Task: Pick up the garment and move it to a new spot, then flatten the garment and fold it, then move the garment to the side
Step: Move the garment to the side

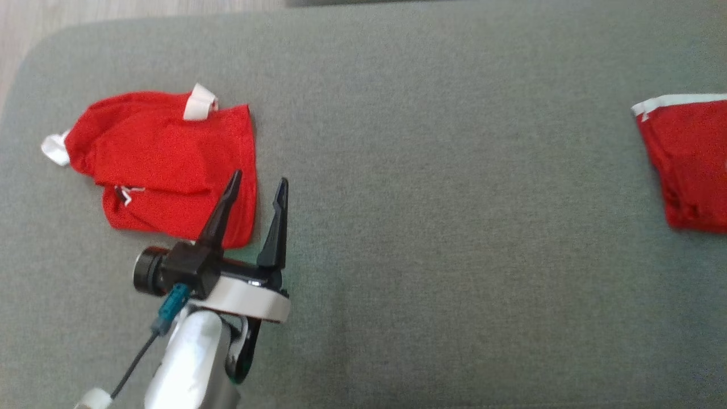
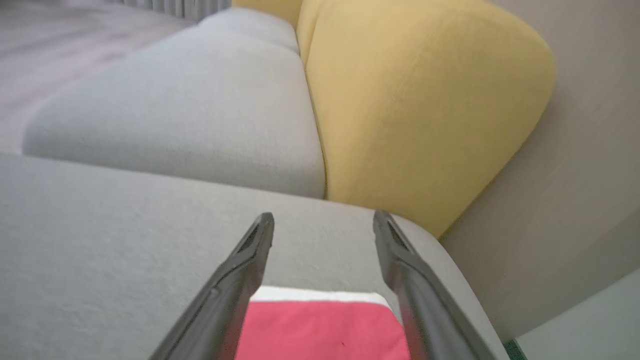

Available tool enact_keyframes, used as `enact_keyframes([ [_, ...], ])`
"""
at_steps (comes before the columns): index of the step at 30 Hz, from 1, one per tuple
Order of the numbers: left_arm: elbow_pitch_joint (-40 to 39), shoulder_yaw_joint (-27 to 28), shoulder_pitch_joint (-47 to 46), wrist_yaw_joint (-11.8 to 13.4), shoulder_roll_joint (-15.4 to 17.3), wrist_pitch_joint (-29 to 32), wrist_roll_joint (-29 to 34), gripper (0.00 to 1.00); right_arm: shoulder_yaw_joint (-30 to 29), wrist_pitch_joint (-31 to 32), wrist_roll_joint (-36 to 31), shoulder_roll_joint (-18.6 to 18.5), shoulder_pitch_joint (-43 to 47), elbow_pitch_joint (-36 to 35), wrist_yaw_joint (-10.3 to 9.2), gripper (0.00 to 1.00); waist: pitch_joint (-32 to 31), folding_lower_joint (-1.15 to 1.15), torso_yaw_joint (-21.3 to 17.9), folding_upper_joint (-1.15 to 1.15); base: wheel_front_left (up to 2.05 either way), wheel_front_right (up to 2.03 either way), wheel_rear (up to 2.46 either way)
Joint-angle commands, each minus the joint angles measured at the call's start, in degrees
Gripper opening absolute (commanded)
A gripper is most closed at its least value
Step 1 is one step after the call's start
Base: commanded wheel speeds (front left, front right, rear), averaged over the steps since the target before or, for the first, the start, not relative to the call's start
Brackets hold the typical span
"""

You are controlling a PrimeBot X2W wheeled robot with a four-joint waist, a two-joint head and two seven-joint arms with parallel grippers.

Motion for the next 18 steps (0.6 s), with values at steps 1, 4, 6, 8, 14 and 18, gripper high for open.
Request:
enact_keyframes([
  [1, -1.58, 2.51, 0.57, 0.18, 0.23, -0.54, 0.27, 1.00, 0.47, -2.52, 0.99, 1.48, -0.39, -4.59, -0.05, 1.00, -2.88, 0.00, -0.79, 0.00, 0.00, 0.00, 0.00],
  [4, -1.60, 2.70, 1.37, 0.25, 0.23, -0.54, 0.24, 1.00, 0.32, -3.99, 2.00, 4.58, 0.37, -7.55, -0.05, 1.00, -4.36, 0.00, -1.01, 0.00, 0.00, 0.00, 0.00],
  [6, -1.55, 2.91, 2.27, 0.28, 0.23, -0.54, 0.18, 1.00, -0.19, -5.00, 2.83, 8.05, 1.74, -10.56, -0.05, 1.00, -5.82, 0.00, -1.10, 0.00, 0.00, 0.00, 0.00],
  [8, -1.60, 3.29, 3.28, 0.42, 0.23, -0.54, -0.04, 1.00, -0.93, -5.98, 3.96, 11.68, 4.10, -13.44, -0.05, 1.00, -7.23, 0.00, -1.18, 0.00, 0.00, 0.00, 0.00],
  [14, -1.93, 3.56, 6.99, 0.98, 0.23, -0.54, -1.11, 1.00, -0.62, -9.28, 5.26, 20.48, 15.40, -20.20, -0.05, 1.00, -10.11, 0.00, -1.07, 0.00, 0.00, 0.00, 0.00],
  [18, -2.29, 3.18, 8.51, 1.13, 0.23, -0.54, -1.36, 1.00, -1.27, -11.14, 5.31, 23.71, 23.47, -22.73, -0.05, 1.00, -10.64, 0.00, -0.96, 0.00, 0.00, 0.00, 0.00],
])
